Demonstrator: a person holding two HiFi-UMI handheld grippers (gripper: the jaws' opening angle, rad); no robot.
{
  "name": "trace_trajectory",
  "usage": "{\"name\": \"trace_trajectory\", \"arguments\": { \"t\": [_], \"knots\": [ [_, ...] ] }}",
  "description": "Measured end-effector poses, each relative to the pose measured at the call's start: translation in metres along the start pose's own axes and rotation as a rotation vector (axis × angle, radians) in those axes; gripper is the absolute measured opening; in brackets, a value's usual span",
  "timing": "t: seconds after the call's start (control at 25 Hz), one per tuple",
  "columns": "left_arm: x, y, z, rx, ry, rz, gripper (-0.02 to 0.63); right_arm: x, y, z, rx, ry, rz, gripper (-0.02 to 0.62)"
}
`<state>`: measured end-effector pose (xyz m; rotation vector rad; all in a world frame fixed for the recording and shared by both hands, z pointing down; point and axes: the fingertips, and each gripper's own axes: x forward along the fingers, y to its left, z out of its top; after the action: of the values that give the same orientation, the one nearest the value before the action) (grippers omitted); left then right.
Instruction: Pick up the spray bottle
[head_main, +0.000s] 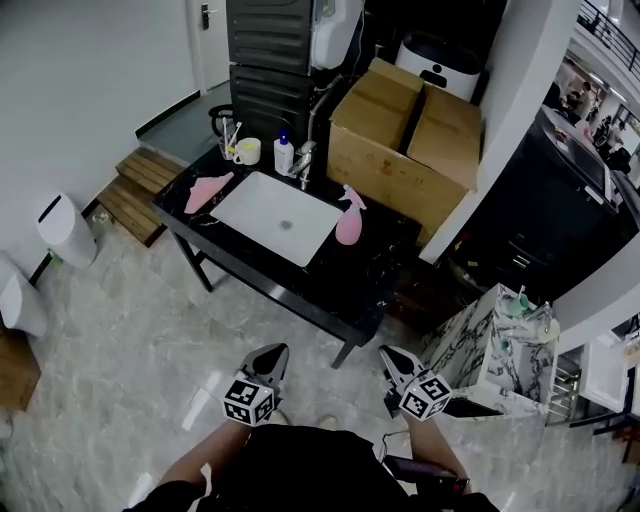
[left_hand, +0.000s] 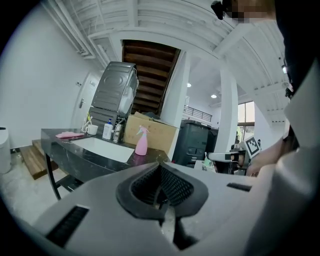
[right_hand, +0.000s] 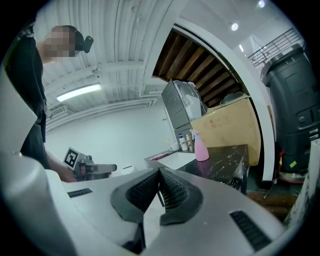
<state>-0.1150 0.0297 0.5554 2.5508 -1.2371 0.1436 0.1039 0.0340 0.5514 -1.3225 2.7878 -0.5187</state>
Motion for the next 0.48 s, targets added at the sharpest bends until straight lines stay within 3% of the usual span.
{"name": "trace_trajectory", "arguments": {
  "t": [0.48],
  "knots": [
    [-0.018, 0.034, 0.003, -0.005, -0.007, 0.028, 0.008, 0.020, 0.012, -0.003, 0.017, -0.015, -0.005, 0.026]
  ]
}}
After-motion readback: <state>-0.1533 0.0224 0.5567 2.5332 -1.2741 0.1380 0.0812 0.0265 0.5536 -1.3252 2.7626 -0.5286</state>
